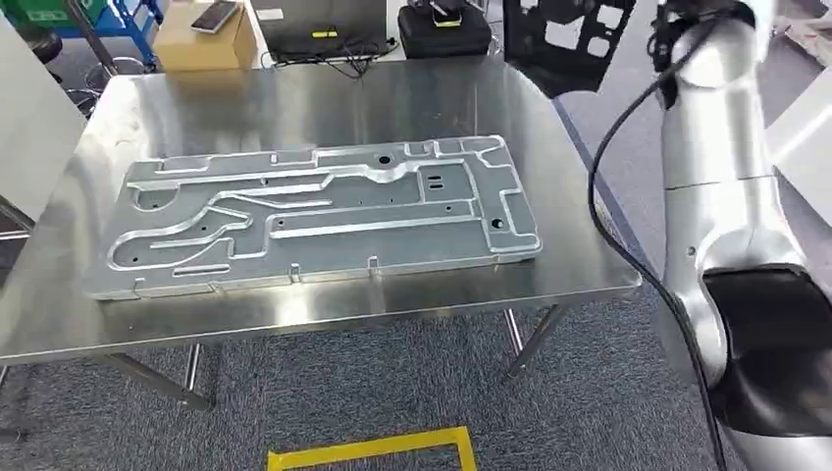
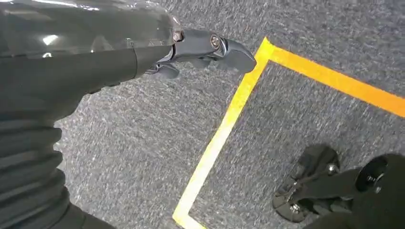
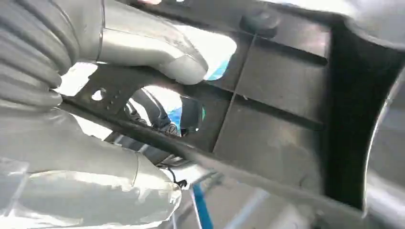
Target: Take the parts from the cabinet and place them on the table.
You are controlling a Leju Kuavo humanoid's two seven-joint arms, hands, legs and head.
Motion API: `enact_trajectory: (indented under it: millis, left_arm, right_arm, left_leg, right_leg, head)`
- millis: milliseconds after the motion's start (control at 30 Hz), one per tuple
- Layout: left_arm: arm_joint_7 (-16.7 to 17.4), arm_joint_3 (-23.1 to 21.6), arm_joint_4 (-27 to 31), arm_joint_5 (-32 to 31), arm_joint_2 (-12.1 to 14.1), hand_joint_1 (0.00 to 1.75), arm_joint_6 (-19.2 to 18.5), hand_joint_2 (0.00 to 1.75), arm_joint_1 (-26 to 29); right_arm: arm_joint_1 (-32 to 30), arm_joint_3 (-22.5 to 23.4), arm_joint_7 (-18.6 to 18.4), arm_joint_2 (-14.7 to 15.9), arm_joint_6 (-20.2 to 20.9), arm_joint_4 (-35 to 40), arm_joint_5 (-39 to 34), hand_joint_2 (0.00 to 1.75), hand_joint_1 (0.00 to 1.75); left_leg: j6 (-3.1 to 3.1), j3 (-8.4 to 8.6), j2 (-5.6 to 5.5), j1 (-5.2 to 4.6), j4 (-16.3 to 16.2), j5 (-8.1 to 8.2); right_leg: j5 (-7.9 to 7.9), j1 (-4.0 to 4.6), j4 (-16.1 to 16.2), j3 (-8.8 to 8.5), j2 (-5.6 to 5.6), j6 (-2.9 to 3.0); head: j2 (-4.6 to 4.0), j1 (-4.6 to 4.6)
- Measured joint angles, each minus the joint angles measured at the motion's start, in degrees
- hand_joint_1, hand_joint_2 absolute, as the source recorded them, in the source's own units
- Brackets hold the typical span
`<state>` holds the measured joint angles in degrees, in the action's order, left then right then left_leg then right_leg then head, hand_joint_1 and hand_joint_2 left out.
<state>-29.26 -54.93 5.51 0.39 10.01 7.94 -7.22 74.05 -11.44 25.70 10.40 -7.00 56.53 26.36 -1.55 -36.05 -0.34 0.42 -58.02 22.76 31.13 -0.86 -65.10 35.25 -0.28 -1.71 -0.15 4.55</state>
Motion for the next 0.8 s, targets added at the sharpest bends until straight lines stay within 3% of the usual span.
enact_trajectory:
  millis: [67, 100, 133, 167, 233, 267, 300, 367, 400, 433, 467, 500, 567, 600, 633, 667, 733, 767, 800]
  left_arm:
    - [-0.64, -0.70, 0.09, 0.00, -0.09, 0.00, -0.49, 1.75, -0.50]
    - [-0.97, -1.14, 0.22, 0.00, -0.11, 0.00, -0.73, 1.75, -0.70]
    - [-1.27, -1.35, 0.28, 0.00, -0.18, 0.00, -0.92, 1.75, -0.80]
    - [-1.58, -1.55, 0.33, 0.00, -0.28, 0.00, -1.14, 1.75, -0.82]
    - [-2.34, -2.27, 0.57, 0.00, -0.39, 0.00, -1.25, 1.75, -0.91]
    - [-2.63, -2.47, 0.59, 0.00, -0.63, 0.00, -1.27, 1.75, -0.93]
    - [-2.89, -2.60, 0.59, 0.00, -0.61, 0.00, -1.29, 1.75, -0.99]
    - [-3.24, -2.97, 0.59, 0.02, -0.61, 0.00, -1.53, 1.75, -0.82]
    - [-3.37, -3.26, 0.59, -0.11, -0.61, 0.00, -1.73, 1.75, -0.88]
    - [-3.54, -3.60, 0.59, -0.61, -0.37, 0.00, -1.80, 1.75, -0.89]
    - [-3.76, -3.78, 0.61, -1.15, -0.44, 0.00, -1.82, 1.75, -0.93]
    - [-3.78, -3.85, 0.61, -1.18, -0.42, 0.00, -1.86, 1.75, -0.95]
    - [-3.78, -3.91, 0.61, -1.18, -0.33, 0.00, -1.88, 1.75, -0.89]
    - [-3.78, -4.00, 0.61, -1.18, -0.33, 0.00, -1.93, 1.75, -0.87]
    - [-3.78, -4.15, 0.61, -1.18, -0.33, 0.00, -1.97, 1.75, -0.87]
    - [-3.78, -4.37, 0.61, -1.18, -0.33, 0.00, -1.97, 1.75, -0.91]
    - [-3.78, -4.81, 0.61, -1.18, -0.31, 0.00, -1.97, 1.75, -0.99]
    - [-3.78, -5.09, 0.63, -1.18, -0.31, 0.00, -1.97, 1.75, -1.00]
    - [-3.83, -5.29, 0.63, -1.18, -0.31, 0.00, -1.93, 1.75, -1.11]
  right_arm:
    - [0.42, -4.53, -2.16, -0.70, -3.23, -7.81, 9.06, 1.75, 1.71]
    - [0.20, -7.61, -3.89, -1.31, -4.59, -12.65, 13.14, 1.75, 1.71]
    - [-0.35, -10.40, -5.40, -1.66, -5.32, -16.40, 17.14, 1.75, 1.71]
    - [-0.66, -12.72, -7.15, -2.19, -5.76, -19.25, 20.20, 1.75, 1.71]
    - [-0.72, -17.42, -11.85, -3.49, -6.61, -24.43, 26.82, 1.75, 1.71]
    - [-0.90, -19.67, -14.41, -4.05, -7.12, -26.55, 29.45, 1.75, 1.71]
    - [-1.15, -21.69, -16.46, -4.72, -7.14, -28.41, 31.65, 1.75, 1.71]
    - [-2.29, -25.11, -20.70, -5.70, -5.85, -31.51, 35.78, 1.75, 1.71]
    - [-2.92, -26.49, -22.10, -6.03, -5.39, -32.66, 37.29, 1.75, 1.71]
    - [-3.67, -27.96, -22.82, -6.27, -5.24, -33.40, 38.35, 1.75, 1.71]
    - [-4.05, -29.01, -23.12, -6.56, -5.19, -34.07, 38.64, 1.75, 1.71]
    - [-4.14, -29.88, -23.41, -6.71, -5.13, -34.91, 38.90, 1.75, 1.71]
    - [-4.56, -31.19, -23.47, -7.06, -4.86, -36.01, 39.27, 1.75, 1.71]
    - [-4.80, -31.71, -23.60, -7.10, -4.42, -36.62, 39.58, 1.75, 1.71]
    - [-5.02, -32.17, -23.84, -7.15, -3.51, -37.08, 40.10, 1.75, 1.71]
    - [-5.15, -32.69, -24.38, -7.17, -2.73, -37.47, 40.80, 1.75, 1.71]
    - [-5.51, -33.35, -25.54, -7.17, -2.50, -38.08, 42.17, 1.75, 1.71]
    - [-5.77, -33.65, -26.01, -7.19, -2.50, -38.34, 43.08, 1.75, 1.71]
    - [-5.96, -34.09, -26.46, -7.19, -2.70, -38.67, 44.03, 1.75, 1.71]
  left_leg:
    - [-0.28, 0.34, -0.05, -0.01, -0.02, 0.22]
    - [-0.33, 0.50, -0.07, -0.03, -0.05, 0.34]
    - [-0.38, 0.64, -0.24, -0.02, -0.08, 0.44]
    - [-0.29, 0.76, -0.47, -0.06, -0.16, 0.59]
    - [-0.03, 1.06, -0.76, -0.26, -0.35, 1.02]
    - [0.19, 0.95, -0.82, -0.37, -0.38, 1.18]
    - [0.45, 0.72, -0.92, -0.62, -0.60, 1.22]
    - [1.07, 0.76, -0.88, -0.30, -0.25, 1.27]
    - [1.38, 1.04, -0.89, -0.36, -0.02, 1.29]
    - [1.66, 0.86, -0.80, -0.53, -0.18, 1.76]
    - [2.07, 0.71, -0.52, -0.46, -1.42, 2.47]
    - [2.44, -1.04, -0.46, -0.24, -5.15, 4.40]
    - [3.04, -5.90, -0.37, 0.20, -14.24, 7.81]
    - [3.30, -7.88, -0.28, 0.38, -17.34, 8.24]
    - [3.50, -8.40, -0.18, 0.58, -17.43, 7.21]
    - [3.66, -7.47, -0.07, 0.79, -14.80, 4.94]
    - [3.88, -3.12, 0.07, 1.11, -5.30, -0.52]
    - [3.89, -1.40, 0.12, 1.23, -1.44, -1.10]
    - [3.48, -0.48, -0.03, 0.73, -0.32, -0.21]
  right_leg:
    - [2.55, 0.00, -8.33, 4.70, 0.08, -0.20]
    - [2.57, -0.02, -10.92, 6.66, 0.06, -0.26]
    - [1.12, -0.02, -10.31, 7.06, 0.06, -0.18]
    - [-1.48, -0.01, -7.11, 6.19, 0.07, 0.04]
    - [-7.46, 0.21, 2.98, 2.32, 0.08, 0.93]
    - [-7.55, 0.52, 5.32, 1.23, 0.11, 1.50]
    - [-7.40, 0.70, 6.67, 1.05, 0.06, 1.53]
    - [-7.17, 0.99, 6.38, 1.13, 0.14, 1.84]
    - [-7.24, 0.89, 6.79, 0.91, 0.14, 2.04]
    - [-7.49, 0.03, 7.57, 0.16, -0.05, 2.28]
    - [-7.43, 0.07, 7.88, -0.25, -0.02, 2.39]
    - [-7.31, 0.05, 7.87, -0.39, -0.19, 2.85]
    - [-7.10, 0.06, 7.83, -0.54, -0.05, 3.03]
    - [-6.95, 0.04, 7.76, -0.61, 0.04, 2.97]
    - [-6.79, 0.00, 7.73, -0.78, 0.11, 2.89]
    - [-6.52, -0.07, 7.65, -1.09, 0.19, 2.66]
    - [-5.73, -0.31, 7.28, -1.84, 0.20, 2.16]
    - [-5.25, -0.30, 7.00, -2.06, 0.16, 1.75]
    - [-5.00, 0.08, 6.53, -1.80, 0.30, 1.34]
  head:
    - [0.00, 0.00]
    - [0.00, 0.00]
    - [0.00, 0.00]
    - [0.00, 0.00]
    - [0.00, 0.00]
    - [0.00, 0.00]
    - [0.00, -0.02]
    - [0.00, 0.00]
    - [0.00, 0.00]
    - [0.00, 0.02]
    - [0.00, -0.02]
    - [0.00, 0.00]
    - [0.00, 0.00]
    - [0.00, 0.00]
    - [0.00, 0.00]
    - [0.00, 0.00]
    - [0.00, 0.00]
    - [0.00, 0.00]
    - [0.00, 0.00]
